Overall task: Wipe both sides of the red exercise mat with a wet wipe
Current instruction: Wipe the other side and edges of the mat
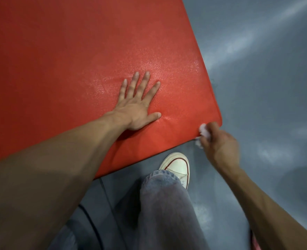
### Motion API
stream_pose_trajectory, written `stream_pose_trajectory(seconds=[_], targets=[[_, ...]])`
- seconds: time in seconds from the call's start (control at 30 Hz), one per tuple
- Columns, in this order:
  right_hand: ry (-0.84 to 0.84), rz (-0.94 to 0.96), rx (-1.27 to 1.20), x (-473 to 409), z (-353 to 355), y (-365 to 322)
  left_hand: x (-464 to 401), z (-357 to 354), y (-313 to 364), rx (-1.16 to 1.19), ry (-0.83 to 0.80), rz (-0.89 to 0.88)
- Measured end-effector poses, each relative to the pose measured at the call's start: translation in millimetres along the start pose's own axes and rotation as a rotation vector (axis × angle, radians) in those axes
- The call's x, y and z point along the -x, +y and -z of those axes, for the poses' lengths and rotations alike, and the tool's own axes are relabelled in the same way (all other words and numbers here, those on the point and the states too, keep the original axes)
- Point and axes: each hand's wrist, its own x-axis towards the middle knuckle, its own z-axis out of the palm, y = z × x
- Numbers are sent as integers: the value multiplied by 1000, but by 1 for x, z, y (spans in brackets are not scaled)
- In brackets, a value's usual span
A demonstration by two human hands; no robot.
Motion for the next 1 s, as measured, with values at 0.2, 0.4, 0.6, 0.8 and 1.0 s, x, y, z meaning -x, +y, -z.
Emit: stream_pose_trajectory(seconds=[0.2,0.4,0.6,0.8,1.0], targets=[[65,100,-116,20,-9,-54,1,1,1,1,1,-1],[-83,360,-73,39,-28,-89,0,0,0,-4,10,-2],[27,98,16,18,-1,-41,1,1,1,12,1,-7],[-84,471,39,56,-40,-120,3,0,0,8,17,-13],[-105,288,-29,24,-16,-67,2,-1,0,13,40,-19]])
